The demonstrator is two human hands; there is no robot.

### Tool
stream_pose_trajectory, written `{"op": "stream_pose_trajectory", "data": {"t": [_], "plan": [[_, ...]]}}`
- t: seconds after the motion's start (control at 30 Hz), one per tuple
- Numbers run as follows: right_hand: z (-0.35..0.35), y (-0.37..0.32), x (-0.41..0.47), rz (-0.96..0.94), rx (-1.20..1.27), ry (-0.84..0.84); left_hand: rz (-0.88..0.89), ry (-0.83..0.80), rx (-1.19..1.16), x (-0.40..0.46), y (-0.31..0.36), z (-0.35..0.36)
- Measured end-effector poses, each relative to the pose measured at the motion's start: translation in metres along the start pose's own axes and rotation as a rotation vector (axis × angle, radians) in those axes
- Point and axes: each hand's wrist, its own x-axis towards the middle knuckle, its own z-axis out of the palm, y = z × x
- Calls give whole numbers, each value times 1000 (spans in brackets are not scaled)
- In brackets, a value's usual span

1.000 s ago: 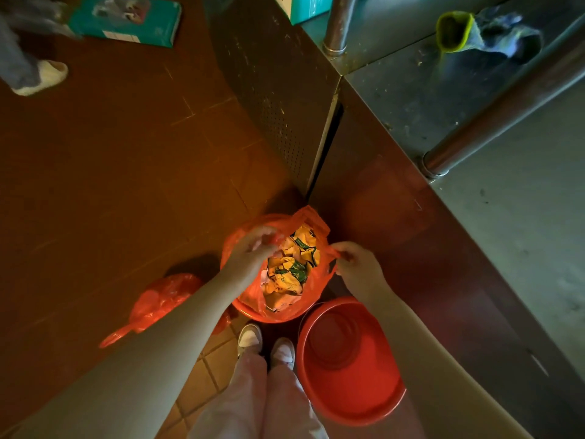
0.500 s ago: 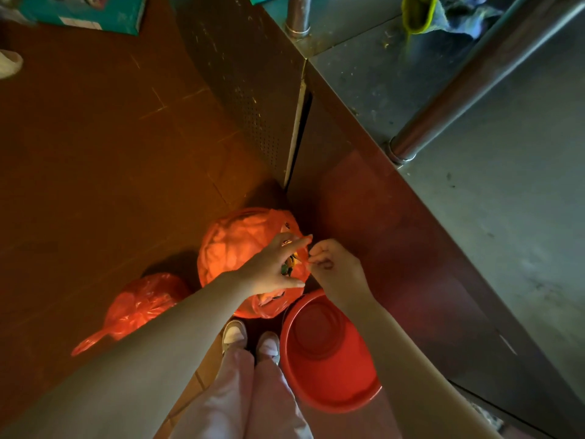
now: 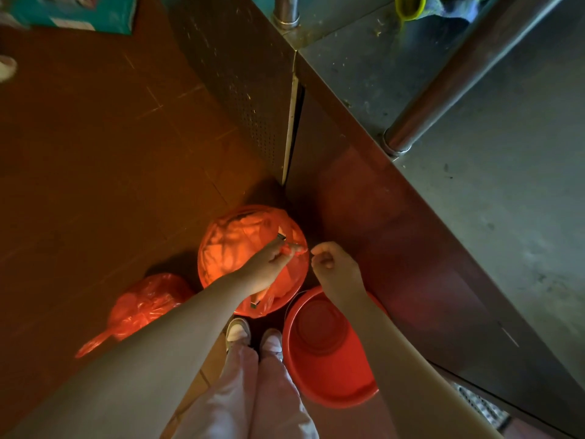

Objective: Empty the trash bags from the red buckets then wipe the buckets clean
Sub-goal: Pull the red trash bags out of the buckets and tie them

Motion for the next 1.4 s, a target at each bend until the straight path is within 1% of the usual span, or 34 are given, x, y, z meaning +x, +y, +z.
{"op": "stream_pose_trajectory", "data": {"t": [0.03, 0.1, 0.27, 0.37, 0.5, 0.7, 0.8, 0.9, 1.03, 1.17, 1.23, 1.33, 1.37, 1.4], "plan": [[1, 2, 1, 9, -7, -12, -25, 19, -64, -1, 2, -1], [3, 3, 3, 9, -4, -32, -35, 28, -122, -3, 3, -5], [13, -4, 11, -42, -37, -111, -61, -17, -147, -5, 1, -12], [17, -9, 13, -58, -78, -159, -73, -59, -123, -7, 2, -16], [20, -12, 15, -61, -105, -138, -65, -60, -76, -7, -4, -21], [32, -9, 17, -169, -256, -138, -104, -14, -8, -11, -2, -28], [36, -7, 11, -231, -284, -82, -124, -22, -3, -11, -2, -31], [40, -3, 5, -267, -306, -2, -181, -21, -41, -9, 2, -33], [45, 3, -6, -327, -307, 56, -237, 50, -193, -7, 2, -33], [49, 2, -20, -445, -387, 82, -273, 40, -401, -6, -3, -34], [52, 3, -23, -487, -452, 74, -321, 17, -532, -4, -1, -33], [57, 4, -24, -480, -509, 61, -427, 19, -814, -4, 1, -33], [58, 5, -23, -465, -510, 52, -444, 13, -851, -5, 4, -34], [59, 5, -23, -441, -514, 26, -448, 12, -840, -4, 3, -34]]}}
